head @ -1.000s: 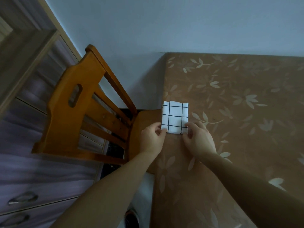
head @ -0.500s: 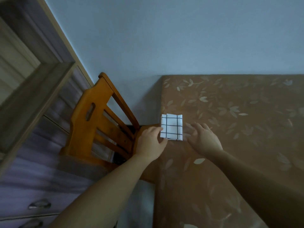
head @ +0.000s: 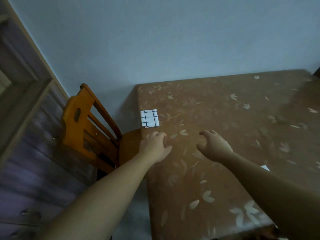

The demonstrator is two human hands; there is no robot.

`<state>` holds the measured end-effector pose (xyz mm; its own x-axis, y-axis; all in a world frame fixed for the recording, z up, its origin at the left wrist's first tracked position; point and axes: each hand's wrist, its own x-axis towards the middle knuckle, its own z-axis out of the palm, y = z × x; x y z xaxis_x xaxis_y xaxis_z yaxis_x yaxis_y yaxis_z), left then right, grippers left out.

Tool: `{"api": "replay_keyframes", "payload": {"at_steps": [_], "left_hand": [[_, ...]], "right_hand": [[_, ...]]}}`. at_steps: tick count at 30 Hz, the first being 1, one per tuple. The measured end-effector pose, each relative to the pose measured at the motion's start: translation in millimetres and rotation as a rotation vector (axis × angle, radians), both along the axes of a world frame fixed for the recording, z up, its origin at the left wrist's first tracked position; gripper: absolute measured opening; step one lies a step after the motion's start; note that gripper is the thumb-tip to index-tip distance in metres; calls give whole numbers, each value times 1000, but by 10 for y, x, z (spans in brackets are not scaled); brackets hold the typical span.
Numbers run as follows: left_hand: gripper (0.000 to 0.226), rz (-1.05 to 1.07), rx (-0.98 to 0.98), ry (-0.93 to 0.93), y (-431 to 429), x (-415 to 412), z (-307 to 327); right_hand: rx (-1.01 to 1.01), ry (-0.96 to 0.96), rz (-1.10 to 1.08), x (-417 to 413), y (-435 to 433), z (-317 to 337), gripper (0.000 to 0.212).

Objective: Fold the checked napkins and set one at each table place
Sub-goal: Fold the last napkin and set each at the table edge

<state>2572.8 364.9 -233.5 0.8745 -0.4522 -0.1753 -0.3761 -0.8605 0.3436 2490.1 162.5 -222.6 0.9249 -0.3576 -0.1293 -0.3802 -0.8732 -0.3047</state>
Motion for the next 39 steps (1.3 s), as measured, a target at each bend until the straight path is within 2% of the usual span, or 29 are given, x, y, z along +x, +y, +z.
{"api": "replay_keyframes", "payload": {"at_steps": [11,17,23,29,34,39], "left_hand": [[48,32,-185,27,-953,-1596,353],[47,67,-208,50,-1609,-2524,472],[42,79,-232,80,-2016,-2896,386],[37,112,-280,188,-2418,-3051,-6],[33,244,-320,274,-2692,-3194,-350],[30,519,-513,300,-2938,-3158,-726]], "right_hand": [[40,-82,-52,-1786,-1023,141,46],[68,-96,-43,-2660,-1729,243,39],[73,-69,-37,-2928,-2116,215,44],[82,-23,-56,-3058,-2364,-151,45],[139,26,-20,-2989,-2639,-523,44],[229,37,-20,-2816,-2860,-938,44]]}}
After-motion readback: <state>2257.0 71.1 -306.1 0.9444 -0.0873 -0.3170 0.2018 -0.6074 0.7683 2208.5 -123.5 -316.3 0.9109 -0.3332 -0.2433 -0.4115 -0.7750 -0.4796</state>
